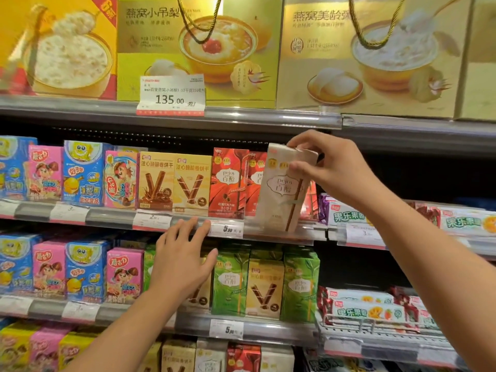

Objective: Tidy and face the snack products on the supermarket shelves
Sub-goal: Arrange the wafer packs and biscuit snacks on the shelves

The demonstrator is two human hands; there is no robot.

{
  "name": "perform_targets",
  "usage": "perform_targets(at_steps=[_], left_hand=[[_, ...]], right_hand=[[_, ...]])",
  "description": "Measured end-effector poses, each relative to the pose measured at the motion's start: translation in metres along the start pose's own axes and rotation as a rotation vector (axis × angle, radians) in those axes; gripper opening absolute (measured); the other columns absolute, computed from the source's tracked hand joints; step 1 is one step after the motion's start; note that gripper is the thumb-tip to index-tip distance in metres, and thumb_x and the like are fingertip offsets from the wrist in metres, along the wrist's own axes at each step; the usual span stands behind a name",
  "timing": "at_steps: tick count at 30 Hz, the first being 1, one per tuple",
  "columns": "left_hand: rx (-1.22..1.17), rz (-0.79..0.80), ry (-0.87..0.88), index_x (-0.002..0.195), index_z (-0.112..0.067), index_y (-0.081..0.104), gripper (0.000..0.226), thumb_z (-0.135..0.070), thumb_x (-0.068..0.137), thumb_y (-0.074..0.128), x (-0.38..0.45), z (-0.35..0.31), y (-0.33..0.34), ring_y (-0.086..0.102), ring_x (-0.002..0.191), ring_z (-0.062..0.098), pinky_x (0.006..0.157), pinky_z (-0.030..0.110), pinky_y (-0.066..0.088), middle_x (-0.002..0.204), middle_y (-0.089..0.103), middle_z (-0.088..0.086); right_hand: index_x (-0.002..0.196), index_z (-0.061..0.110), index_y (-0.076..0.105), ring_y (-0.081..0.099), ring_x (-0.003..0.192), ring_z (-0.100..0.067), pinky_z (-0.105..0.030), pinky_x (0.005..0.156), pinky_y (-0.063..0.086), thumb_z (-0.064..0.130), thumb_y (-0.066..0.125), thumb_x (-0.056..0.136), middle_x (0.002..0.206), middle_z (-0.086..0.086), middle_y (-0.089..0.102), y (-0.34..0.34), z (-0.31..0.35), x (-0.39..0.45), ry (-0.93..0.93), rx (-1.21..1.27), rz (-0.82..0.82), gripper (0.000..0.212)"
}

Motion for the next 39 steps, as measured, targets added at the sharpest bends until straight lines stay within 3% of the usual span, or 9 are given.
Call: perform_targets(at_steps=[4, 8, 17, 22, 26, 30, 33, 36, 39], left_hand=[[-0.003, 0.010, -0.006, 0.151, -0.036, 0.035, 0.070, -0.067, 0.089, 0.028, -0.001, -0.001, 0.000, 0.029, 0.144, 0.025, 0.114, 0.049, 0.031, 0.157, 0.035, -0.002], [0.007, 0.025, -0.018, 0.152, -0.037, 0.032, 0.072, -0.068, 0.087, 0.026, -0.001, -0.002, 0.000, 0.028, 0.145, 0.025, 0.115, 0.049, 0.031, 0.158, 0.034, -0.003], [0.000, 0.047, -0.047, 0.151, -0.035, 0.035, 0.071, -0.068, 0.088, 0.029, -0.004, -0.006, 0.000, 0.030, 0.144, 0.025, 0.114, 0.050, 0.034, 0.157, 0.035, -0.003], [-0.012, 0.032, -0.069, 0.145, -0.030, 0.047, 0.068, -0.064, 0.088, 0.032, -0.003, -0.010, -0.002, 0.040, 0.138, 0.029, 0.109, 0.054, 0.039, 0.151, 0.045, 0.002], [-0.011, 0.015, -0.100, 0.144, -0.028, 0.050, 0.070, -0.065, 0.088, 0.030, -0.003, -0.014, -0.004, 0.041, 0.137, 0.029, 0.108, 0.055, 0.039, 0.150, 0.047, 0.002], [0.030, 0.037, -0.149, 0.143, -0.030, 0.050, 0.071, -0.067, 0.088, 0.026, 0.000, -0.021, -0.008, 0.042, 0.136, 0.027, 0.109, 0.052, 0.038, 0.149, 0.047, 0.001], [0.065, 0.066, -0.209, 0.140, -0.028, 0.054, 0.060, -0.060, 0.091, 0.041, 0.004, -0.030, -0.014, 0.046, 0.131, 0.028, 0.108, 0.051, 0.039, 0.144, 0.051, 0.002], [0.061, -0.055, -0.207, 0.126, -0.020, 0.065, 0.043, -0.041, 0.090, 0.054, 0.010, -0.056, -0.023, 0.055, 0.118, 0.032, 0.099, 0.057, 0.046, 0.128, 0.060, 0.007], [0.031, -0.211, 0.018, 0.115, -0.013, 0.069, 0.047, -0.039, 0.084, 0.046, 0.014, -0.107, -0.032, 0.058, 0.109, 0.030, 0.093, 0.054, 0.050, 0.116, 0.065, 0.007]], right_hand=[[0.120, 0.024, 0.066, 0.065, 0.101, -0.016, -0.043, 0.084, 0.058, 0.028, 0.076, 0.089, 0.110, 0.005, 0.070, 0.003, -0.006, 0.023, -0.006, -0.004, -0.122, 0.033], [0.120, 0.023, 0.065, 0.063, 0.106, -0.020, -0.049, 0.087, 0.055, 0.026, 0.076, 0.089, 0.117, 0.001, 0.070, 0.021, -0.011, 0.037, -0.044, -0.077, -0.071, 0.033], [0.119, 0.027, 0.059, 0.064, 0.103, -0.014, -0.040, 0.086, 0.059, 0.037, 0.074, 0.089, 0.115, 0.008, 0.067, 0.054, -0.039, 0.044, 0.062, -0.024, 0.090, 0.035], [0.145, 0.024, 0.051, 0.052, 0.129, -0.024, -0.047, 0.103, 0.049, 0.046, 0.064, 0.093, 0.139, -0.002, 0.060, 0.061, -0.045, 0.056, 0.029, -0.265, 0.231, 0.058], [0.154, 0.024, 0.039, 0.045, 0.137, -0.024, -0.045, 0.110, 0.043, 0.048, 0.064, 0.093, 0.148, -0.003, 0.051, 0.059, -0.056, 0.052, 0.026, -0.204, 0.315, 0.070], [0.149, 0.024, 0.046, 0.051, 0.132, -0.026, -0.043, 0.107, 0.044, 0.041, 0.059, 0.098, 0.145, -0.007, 0.054, 0.037, -0.083, 0.054, 0.020, -0.177, 0.251, 0.056], [0.144, 0.019, 0.053, 0.052, 0.132, -0.027, -0.040, 0.107, 0.044, 0.034, 0.055, 0.099, 0.143, -0.007, 0.058, 0.022, -0.118, 0.063, 0.111, -0.212, 0.267, 0.047], [0.145, 0.018, 0.052, 0.046, 0.137, -0.030, -0.038, 0.111, 0.040, 0.036, 0.050, 0.102, 0.148, -0.010, 0.053, 0.017, -0.155, 0.073, 0.245, -0.177, 0.403, 0.047], [0.142, 0.014, 0.055, 0.045, 0.136, -0.030, -0.033, 0.104, 0.036, 0.036, 0.042, 0.106, 0.149, -0.012, 0.049, 0.018, -0.177, 0.083, 0.301, -0.133, 0.500, 0.044]])
Point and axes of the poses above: each hand's wrist, its own x-axis towards the middle knuckle, its own y-axis out of the palm, z = x × y, the point moved 3 cm from there along x, towards the middle knuckle
